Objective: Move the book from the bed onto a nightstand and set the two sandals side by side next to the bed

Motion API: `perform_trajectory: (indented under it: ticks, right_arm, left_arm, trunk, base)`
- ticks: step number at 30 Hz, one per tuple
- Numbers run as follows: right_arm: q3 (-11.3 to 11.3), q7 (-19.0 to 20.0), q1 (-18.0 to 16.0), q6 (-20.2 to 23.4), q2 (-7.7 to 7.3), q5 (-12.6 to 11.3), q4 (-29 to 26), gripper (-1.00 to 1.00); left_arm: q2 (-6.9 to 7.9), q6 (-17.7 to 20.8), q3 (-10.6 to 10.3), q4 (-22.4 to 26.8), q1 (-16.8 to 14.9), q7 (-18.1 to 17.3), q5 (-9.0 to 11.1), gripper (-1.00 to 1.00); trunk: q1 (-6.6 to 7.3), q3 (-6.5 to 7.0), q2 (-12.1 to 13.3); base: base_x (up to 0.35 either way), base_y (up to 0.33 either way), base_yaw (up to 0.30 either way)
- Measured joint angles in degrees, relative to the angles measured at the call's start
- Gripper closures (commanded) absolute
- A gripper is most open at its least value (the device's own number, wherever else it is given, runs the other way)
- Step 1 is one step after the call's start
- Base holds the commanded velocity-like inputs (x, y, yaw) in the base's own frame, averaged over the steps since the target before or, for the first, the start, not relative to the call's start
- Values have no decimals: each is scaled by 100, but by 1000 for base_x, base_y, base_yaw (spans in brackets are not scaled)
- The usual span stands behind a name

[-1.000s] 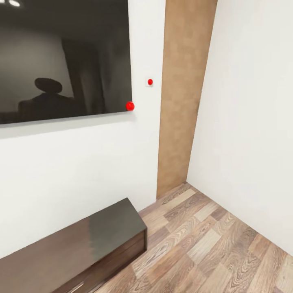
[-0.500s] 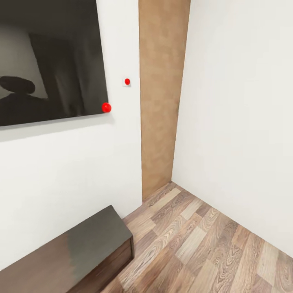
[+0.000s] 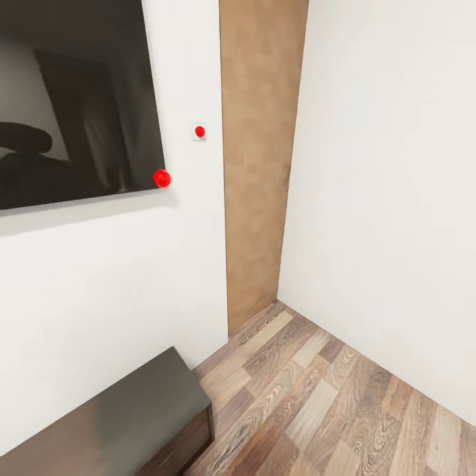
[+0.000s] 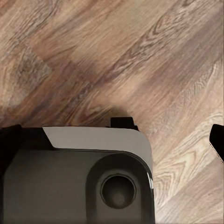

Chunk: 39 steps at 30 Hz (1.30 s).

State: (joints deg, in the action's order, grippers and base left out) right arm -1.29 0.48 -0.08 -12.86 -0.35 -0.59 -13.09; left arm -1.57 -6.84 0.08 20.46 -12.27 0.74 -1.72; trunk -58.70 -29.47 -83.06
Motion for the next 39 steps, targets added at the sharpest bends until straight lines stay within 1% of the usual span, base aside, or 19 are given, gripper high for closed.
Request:
perform_trajectory:
  ticks: [6, 11, 39]
  right_arm:
    - [0, 0, 0, 0, 11, 3, 0, -100]
    - [0, 4, 0, 0, 2, 3, 0, -100]
    - [0, 15, 0, 0, -1, 3, 0, -100]
  left_arm:
    - [0, 0, 0, -2, 0, 4, 0, -100]
    - [0, 0, 0, 1, 0, 2, 4, -100]
    - [0, 0, 0, 0, 0, 3, 5, -100]
  trunk:
    - [-1, 0, 0]
    - [-3, 0, 0]
    - [-3, 0, 0]
  base:
    - [278, 0, 0]
    - [58, 0, -59]
    - [1, 0, -275]
